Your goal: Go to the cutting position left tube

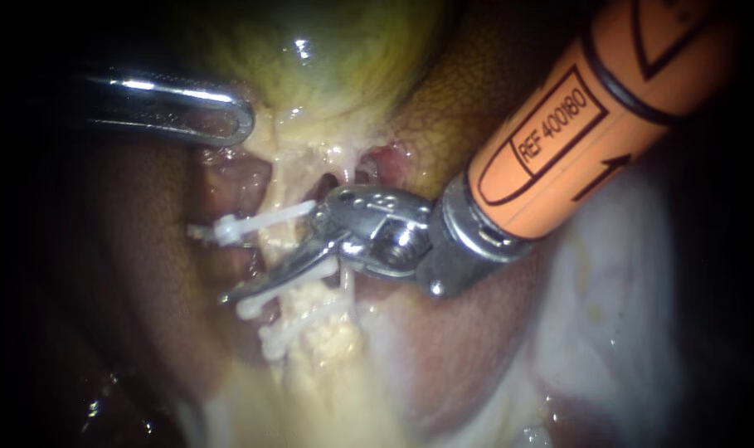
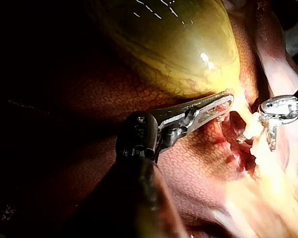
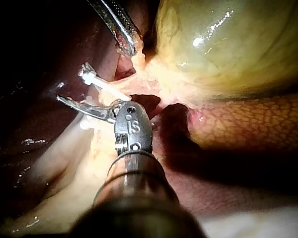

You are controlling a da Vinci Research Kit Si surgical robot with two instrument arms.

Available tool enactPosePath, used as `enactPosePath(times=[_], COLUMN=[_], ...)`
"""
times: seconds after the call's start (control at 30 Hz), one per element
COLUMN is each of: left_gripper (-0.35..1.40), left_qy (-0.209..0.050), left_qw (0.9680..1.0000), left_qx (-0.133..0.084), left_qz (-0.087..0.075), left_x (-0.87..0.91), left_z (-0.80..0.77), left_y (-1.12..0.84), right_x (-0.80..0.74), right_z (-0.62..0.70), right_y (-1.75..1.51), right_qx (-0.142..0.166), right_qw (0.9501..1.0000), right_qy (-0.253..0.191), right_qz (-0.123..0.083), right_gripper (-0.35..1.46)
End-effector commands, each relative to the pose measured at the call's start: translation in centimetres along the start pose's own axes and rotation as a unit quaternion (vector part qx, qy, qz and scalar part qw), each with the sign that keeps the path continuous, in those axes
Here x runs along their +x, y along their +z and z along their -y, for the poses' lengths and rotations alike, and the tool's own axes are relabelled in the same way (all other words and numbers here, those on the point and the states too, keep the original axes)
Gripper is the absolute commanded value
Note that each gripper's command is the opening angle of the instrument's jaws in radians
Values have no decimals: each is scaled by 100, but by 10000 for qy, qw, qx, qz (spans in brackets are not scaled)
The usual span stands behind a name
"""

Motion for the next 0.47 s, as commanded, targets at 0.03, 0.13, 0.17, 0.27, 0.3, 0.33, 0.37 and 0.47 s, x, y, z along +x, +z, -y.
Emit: enactPosePath(times=[0.03,0.13,0.17,0.27,0.3,0.33,0.37,0.47], left_gripper=[-35,-35,-35,-35,-35,-35,-35,-35], left_qy=[0,0,0,0,0,0,0,-1], left_qw=[10000,10000,10000,10000,10000,10000,10000,10000], left_qx=[0,1,1,1,1,1,1,1], left_qz=[0,0,0,0,0,0,0,0], left_x=[0,0,0,0,0,0,0,0], left_z=[0,0,0,0,0,0,0,0], left_y=[0,0,0,0,0,0,0,0], right_x=[0,-1,-1,-1,-1,-1,-1,-1], right_z=[0,0,-1,-1,-1,-1,-1,-1], right_y=[0,-1,-1,-2,-2,-2,-2,-2], right_qx=[6,7,7,8,8,9,8,7], right_qw=[10000,10000,10000,10000,10000,10000,10000,10000], right_qy=[1,-1,-1,-1,-1,-1,-1,-1], right_qz=[9,10,10,11,11,11,11,11], right_gripper=[124,124,124,124,124,124,124,124])
